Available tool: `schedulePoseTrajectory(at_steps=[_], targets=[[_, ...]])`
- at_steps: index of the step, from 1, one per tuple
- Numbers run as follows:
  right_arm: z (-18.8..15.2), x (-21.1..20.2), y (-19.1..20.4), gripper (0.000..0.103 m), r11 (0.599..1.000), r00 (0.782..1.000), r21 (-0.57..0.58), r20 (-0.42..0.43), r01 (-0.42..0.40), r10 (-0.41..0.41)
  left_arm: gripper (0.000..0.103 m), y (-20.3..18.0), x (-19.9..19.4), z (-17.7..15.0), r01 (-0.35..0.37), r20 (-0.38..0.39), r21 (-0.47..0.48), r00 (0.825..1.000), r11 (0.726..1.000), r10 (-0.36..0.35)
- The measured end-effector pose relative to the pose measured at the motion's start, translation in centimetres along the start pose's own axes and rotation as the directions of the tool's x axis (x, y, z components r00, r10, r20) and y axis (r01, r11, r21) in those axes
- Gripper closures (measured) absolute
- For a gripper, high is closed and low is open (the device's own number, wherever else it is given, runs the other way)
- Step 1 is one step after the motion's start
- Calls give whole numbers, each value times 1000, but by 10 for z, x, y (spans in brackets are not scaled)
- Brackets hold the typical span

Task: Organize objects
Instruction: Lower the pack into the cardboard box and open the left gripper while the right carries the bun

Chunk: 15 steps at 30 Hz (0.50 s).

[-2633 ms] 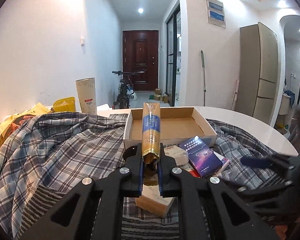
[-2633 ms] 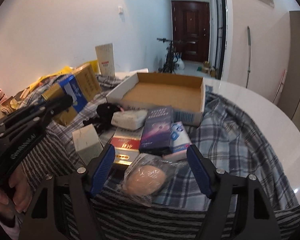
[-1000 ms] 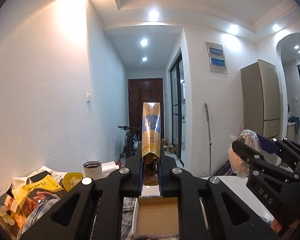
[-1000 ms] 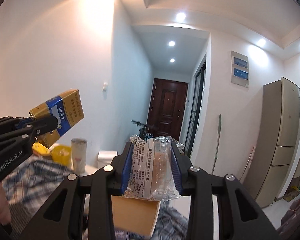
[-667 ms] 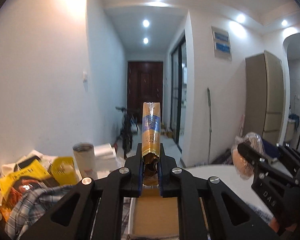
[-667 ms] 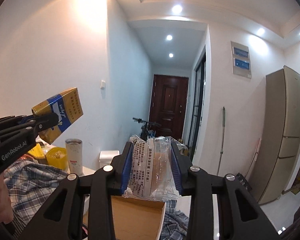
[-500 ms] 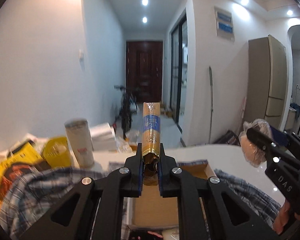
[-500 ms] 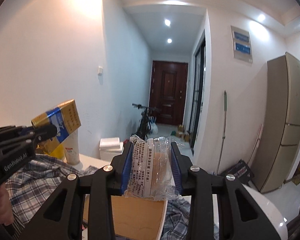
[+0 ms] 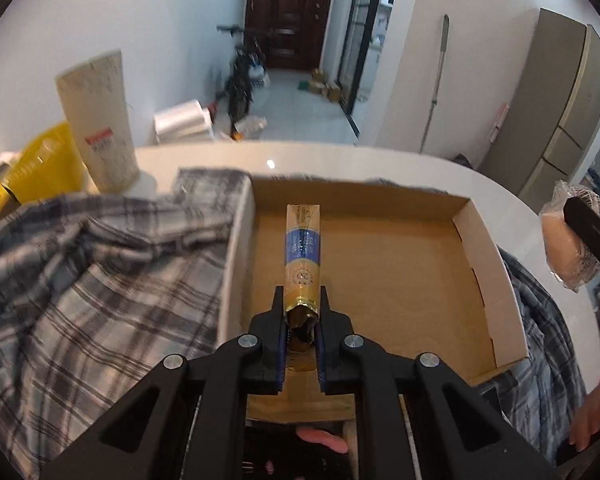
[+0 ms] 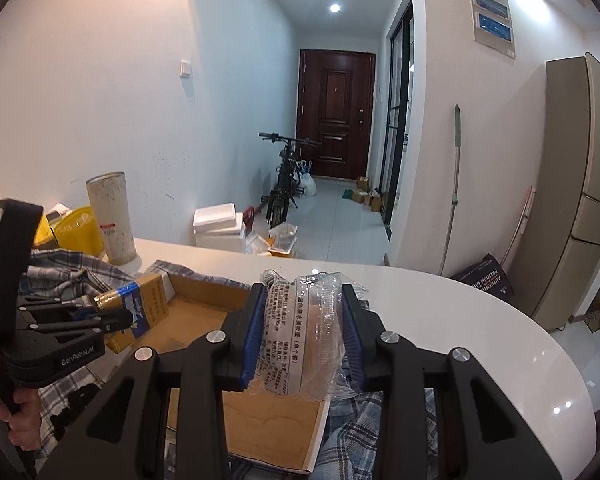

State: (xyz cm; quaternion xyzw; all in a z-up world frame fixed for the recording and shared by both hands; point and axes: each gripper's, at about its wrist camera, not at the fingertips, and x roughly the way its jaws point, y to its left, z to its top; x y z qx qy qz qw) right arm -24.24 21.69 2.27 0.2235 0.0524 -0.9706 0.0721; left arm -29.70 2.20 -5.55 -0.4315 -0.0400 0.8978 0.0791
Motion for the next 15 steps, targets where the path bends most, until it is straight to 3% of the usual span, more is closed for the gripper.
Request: schedulePoseTrajectory(at_steps=[2, 7, 15], targets=[[-4, 3, -1, 68, 1000, 1000, 1, -16, -7, 7, 91, 0, 4, -2, -6, -17, -6, 1000, 1000, 6], [-8, 7, 2, 68, 1000, 999, -12, -34, 3, -4, 91, -2, -3, -3, -67, 38, 27, 997, 997, 66], [-10, 15, 6, 68, 1000, 998, -18, -55, 4, -5, 91, -2, -1, 0, -37, 3, 18, 999, 999, 37]])
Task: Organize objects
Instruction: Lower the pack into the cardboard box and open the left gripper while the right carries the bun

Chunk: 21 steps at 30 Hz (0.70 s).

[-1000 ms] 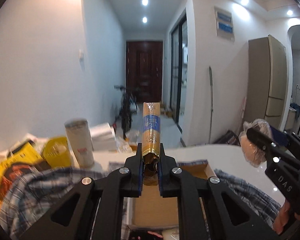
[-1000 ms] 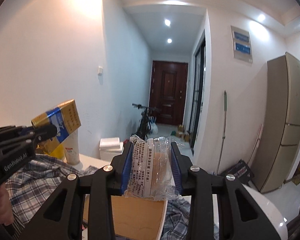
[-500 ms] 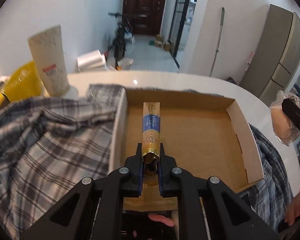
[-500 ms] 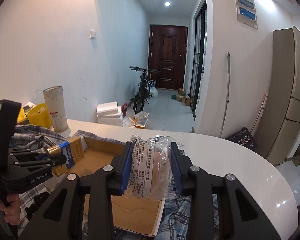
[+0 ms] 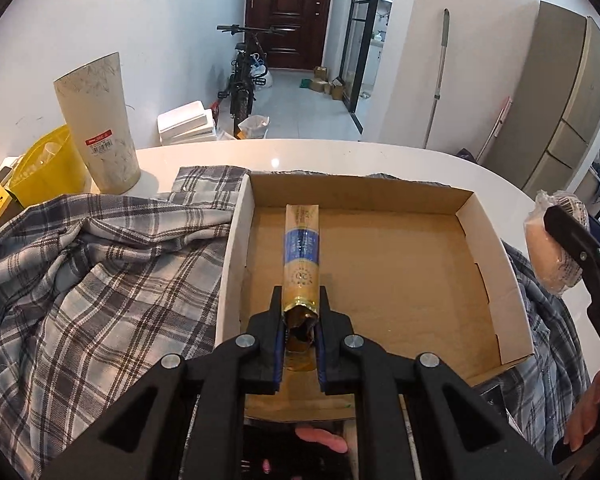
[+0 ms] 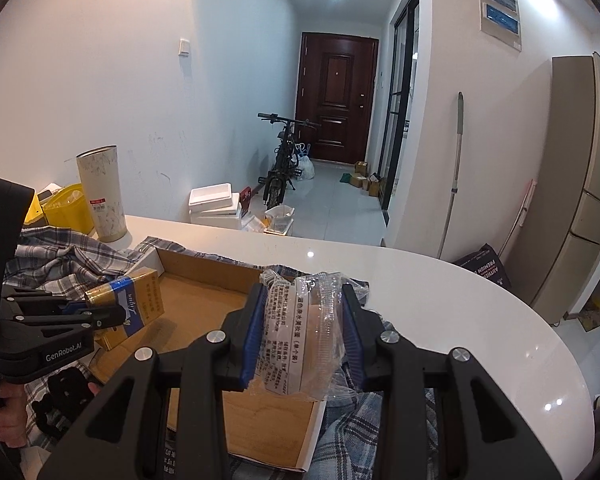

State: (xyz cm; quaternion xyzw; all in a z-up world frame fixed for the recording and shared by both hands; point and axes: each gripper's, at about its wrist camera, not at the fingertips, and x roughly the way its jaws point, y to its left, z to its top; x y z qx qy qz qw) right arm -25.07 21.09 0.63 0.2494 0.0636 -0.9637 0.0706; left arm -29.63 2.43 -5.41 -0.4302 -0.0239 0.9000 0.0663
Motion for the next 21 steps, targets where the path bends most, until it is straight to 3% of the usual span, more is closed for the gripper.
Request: schedulePoseTrajectory(at_steps=[7, 10, 13, 14, 16, 17, 18, 21], targets=[[-3, 2, -2, 68, 1000, 1000, 16, -17, -26, 26, 91, 7, 12, -1, 40, -63, -45, 997, 998, -43], [-2, 1, -1, 68, 1000, 1000, 10, -11, -20, 20, 90, 1, 12, -2, 31, -69, -13, 997, 999, -32], [-3, 2, 2, 67, 1000, 1000, -6, -12, -12, 12, 83, -6, 7, -2, 30, -46, 17, 999, 999, -29], [-3, 3, 3, 67, 1000, 1000, -8, -13, -11, 11, 80, -8, 4, -2, 27, -32, 29, 999, 999, -26], [-3, 3, 2, 67, 1000, 1000, -2, -16, -19, 19, 62, -14, -3, -2, 20, 8, 58, 1000, 998, -21], [-3, 3, 1, 67, 1000, 1000, 4, -15, -25, 25, 39, -15, -7, -2, 18, 27, 67, 999, 998, -20], [-2, 2, 0, 67, 1000, 1000, 8, -13, -28, 28, 26, -17, -12, -2, 21, 53, 74, 998, 997, -25], [-1, 0, 0, 67, 1000, 1000, 7, 1, -29, 29, 25, -19, -27, -1, 44, 117, 75, 992, 996, -53]])
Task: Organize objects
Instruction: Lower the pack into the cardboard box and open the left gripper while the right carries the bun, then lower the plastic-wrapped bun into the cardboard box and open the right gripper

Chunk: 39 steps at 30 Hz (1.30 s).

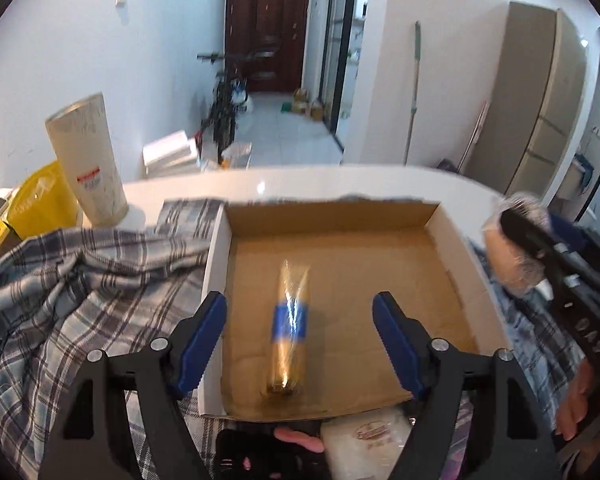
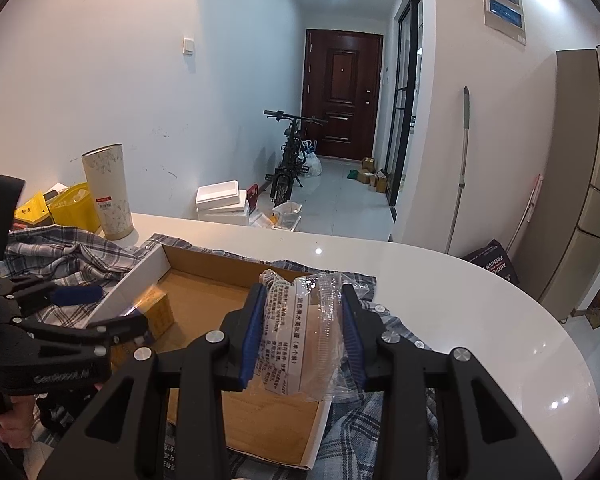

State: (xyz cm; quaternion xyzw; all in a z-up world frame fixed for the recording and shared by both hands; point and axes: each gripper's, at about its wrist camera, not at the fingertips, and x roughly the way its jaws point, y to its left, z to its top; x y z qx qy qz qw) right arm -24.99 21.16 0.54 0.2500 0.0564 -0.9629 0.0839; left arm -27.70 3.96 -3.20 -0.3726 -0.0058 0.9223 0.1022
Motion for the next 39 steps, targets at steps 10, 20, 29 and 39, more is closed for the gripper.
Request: schedulePoseTrajectory(at_steps=[10, 20, 29, 39], targets=[[1, 1, -3, 66, 998, 998, 39, -2, -56, 56, 14, 2, -56, 5, -66, 317, 11, 946, 998, 59], [-12, 35, 4, 65, 992, 978, 43, -169, -118, 124, 0, 7, -72, 4, -56, 380, -24, 923, 998, 61], [-24, 51, 2, 65, 996, 964, 35, -249, -84, 90, 0, -1, -67, 2, -88, 359, -9, 929, 996, 86], [-11, 31, 1, 32, 997, 989, 33, -128, -72, 76, 0, -6, -86, 5, -93, 398, 8, 914, 996, 82]])
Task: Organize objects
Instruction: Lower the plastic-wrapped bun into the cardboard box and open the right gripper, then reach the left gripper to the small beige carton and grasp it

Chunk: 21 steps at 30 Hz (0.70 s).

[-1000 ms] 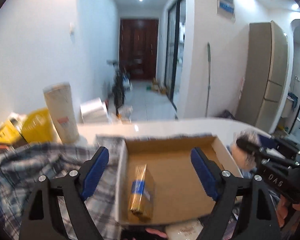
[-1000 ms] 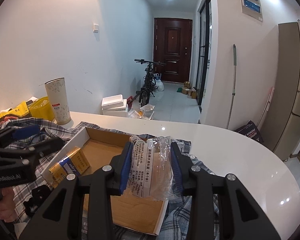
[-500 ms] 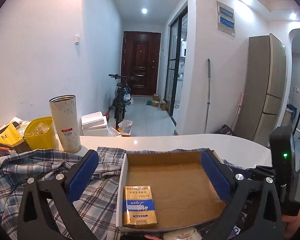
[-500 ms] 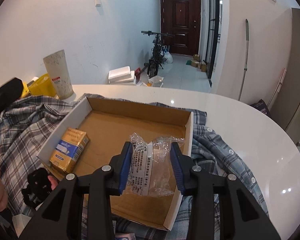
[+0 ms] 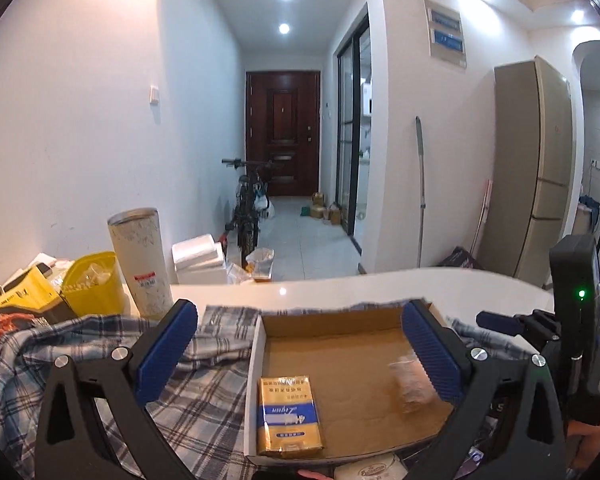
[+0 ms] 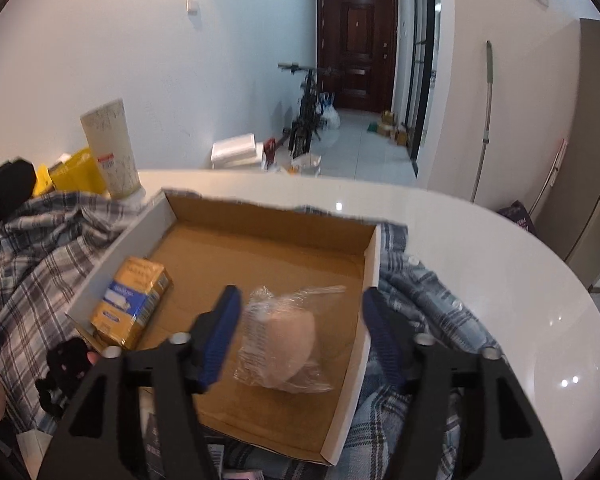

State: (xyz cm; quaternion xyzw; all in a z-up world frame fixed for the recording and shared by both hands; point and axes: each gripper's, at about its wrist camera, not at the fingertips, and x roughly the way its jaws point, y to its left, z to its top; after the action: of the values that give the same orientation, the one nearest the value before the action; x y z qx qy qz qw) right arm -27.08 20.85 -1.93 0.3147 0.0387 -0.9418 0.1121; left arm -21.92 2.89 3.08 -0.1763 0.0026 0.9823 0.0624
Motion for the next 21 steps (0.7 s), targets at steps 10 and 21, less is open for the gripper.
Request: schedulePoseTrajectory(at_steps=[10, 21], targets=[[37, -101, 5, 9, 1000, 969, 13, 249, 0, -3, 0, 9, -74, 44, -73, 77, -84, 994, 994, 79], [19, -211, 35, 0, 999, 893, -22, 450, 35, -21, 0, 10, -185, 26, 84, 220, -44, 973, 995, -73]])
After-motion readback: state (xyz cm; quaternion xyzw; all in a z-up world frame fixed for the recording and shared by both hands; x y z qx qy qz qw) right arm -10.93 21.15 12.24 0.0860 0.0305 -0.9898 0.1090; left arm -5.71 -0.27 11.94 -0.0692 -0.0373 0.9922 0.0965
